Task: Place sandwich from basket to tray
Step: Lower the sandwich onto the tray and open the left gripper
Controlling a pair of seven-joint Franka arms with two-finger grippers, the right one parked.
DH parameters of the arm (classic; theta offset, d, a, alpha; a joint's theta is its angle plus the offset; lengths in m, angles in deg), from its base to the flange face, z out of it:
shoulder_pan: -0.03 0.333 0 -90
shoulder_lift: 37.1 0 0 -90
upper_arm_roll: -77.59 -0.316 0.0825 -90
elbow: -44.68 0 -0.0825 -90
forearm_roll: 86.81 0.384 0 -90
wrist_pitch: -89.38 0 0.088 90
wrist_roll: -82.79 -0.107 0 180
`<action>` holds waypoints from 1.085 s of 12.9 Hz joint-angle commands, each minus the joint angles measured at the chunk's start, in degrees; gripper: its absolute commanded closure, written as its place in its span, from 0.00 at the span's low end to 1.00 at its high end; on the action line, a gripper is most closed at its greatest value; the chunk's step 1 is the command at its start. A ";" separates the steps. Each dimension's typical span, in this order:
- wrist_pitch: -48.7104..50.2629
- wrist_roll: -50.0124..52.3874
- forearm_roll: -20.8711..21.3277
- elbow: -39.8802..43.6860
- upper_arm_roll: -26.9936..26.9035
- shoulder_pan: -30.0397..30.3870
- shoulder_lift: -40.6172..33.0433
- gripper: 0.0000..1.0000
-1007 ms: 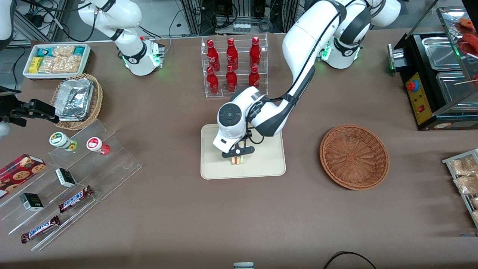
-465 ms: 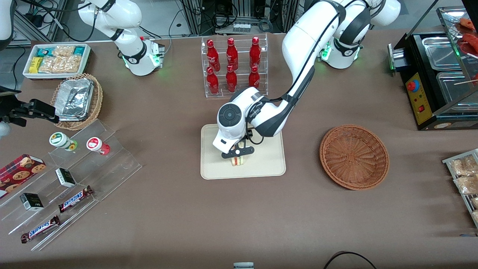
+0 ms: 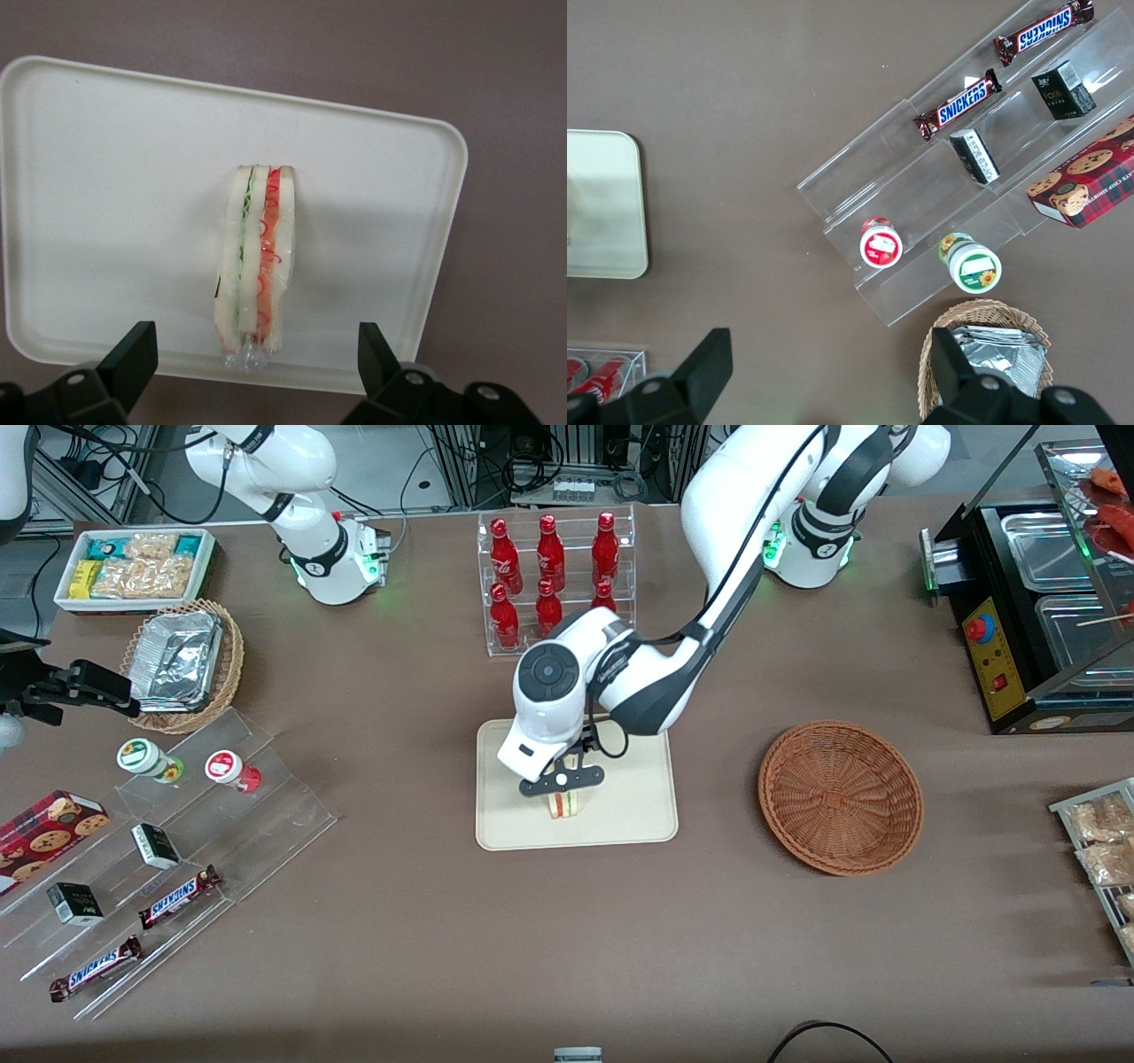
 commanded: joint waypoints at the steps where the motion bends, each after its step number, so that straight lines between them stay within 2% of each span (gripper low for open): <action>1: 3.07 -0.01 -0.68 -0.80 -0.22 1.47 -3.95 0.00; 3: 5.52 0.08 -0.51 -0.89 -0.30 2.01 -6.94 0.00; 6: 8.78 -0.88 -0.60 -1.94 -0.22 6.48 -10.55 0.00; 14: 11.34 -24.06 -1.04 -16.07 -0.21 20.01 -23.63 0.00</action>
